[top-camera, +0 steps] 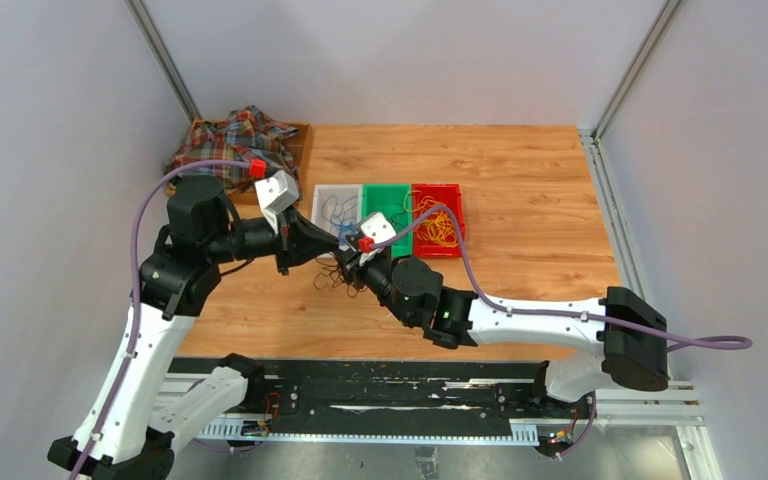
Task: Untangle the cables
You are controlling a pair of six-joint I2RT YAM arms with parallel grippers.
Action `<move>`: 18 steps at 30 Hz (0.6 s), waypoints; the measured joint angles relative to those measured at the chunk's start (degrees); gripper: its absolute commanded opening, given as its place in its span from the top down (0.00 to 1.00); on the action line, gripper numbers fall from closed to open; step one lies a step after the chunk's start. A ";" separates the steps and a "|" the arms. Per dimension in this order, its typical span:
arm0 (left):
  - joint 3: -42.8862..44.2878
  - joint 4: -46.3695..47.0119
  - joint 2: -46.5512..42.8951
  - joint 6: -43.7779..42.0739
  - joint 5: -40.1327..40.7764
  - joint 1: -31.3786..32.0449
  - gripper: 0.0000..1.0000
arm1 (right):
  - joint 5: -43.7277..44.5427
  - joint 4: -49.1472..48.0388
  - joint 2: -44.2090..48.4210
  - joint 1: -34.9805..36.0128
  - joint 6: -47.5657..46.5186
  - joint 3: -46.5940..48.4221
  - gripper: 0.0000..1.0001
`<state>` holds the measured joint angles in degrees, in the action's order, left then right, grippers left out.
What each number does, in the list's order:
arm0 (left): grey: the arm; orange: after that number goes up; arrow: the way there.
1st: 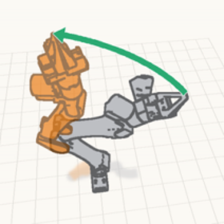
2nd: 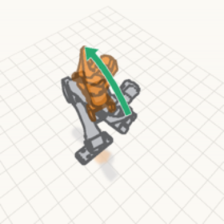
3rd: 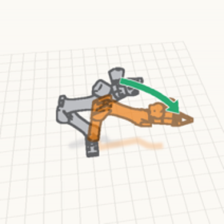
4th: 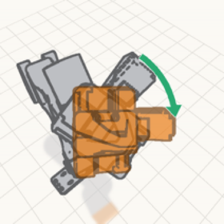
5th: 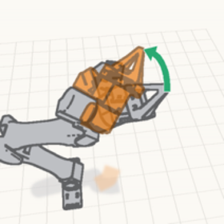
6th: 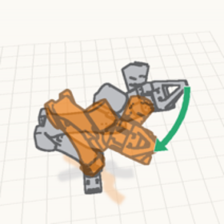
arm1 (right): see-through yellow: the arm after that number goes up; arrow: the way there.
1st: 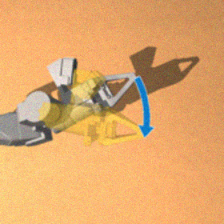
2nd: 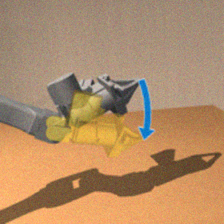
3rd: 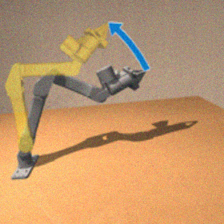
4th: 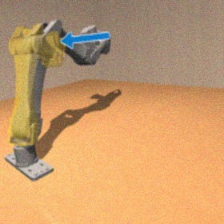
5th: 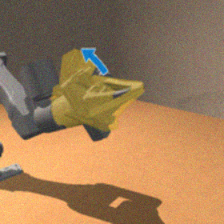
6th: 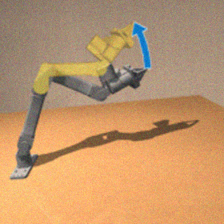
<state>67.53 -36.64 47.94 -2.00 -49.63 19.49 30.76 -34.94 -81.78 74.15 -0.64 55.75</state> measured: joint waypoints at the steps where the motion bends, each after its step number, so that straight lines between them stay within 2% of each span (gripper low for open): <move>1: 1.70 0.09 0.85 0.07 -0.52 0.59 1.00 | -0.68 -0.92 -0.09 -0.15 0.22 -0.90 0.66; 10: 12.24 0.11 5.25 0.31 -1.07 1.77 1.00 | -2.71 -6.88 -0.07 -0.52 3.15 -7.50 0.67; 13: 14.23 0.74 6.01 0.59 0.31 1.75 1.00 | -2.62 -7.37 0.57 -0.59 4.15 -10.80 0.52; 18: 16.79 2.47 6.23 0.33 4.79 1.77 1.00 | -2.60 -6.51 1.33 -1.09 5.14 -15.26 0.50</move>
<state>84.31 -34.17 54.17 -1.67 -44.84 21.26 28.16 -41.45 -80.44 73.06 4.49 40.49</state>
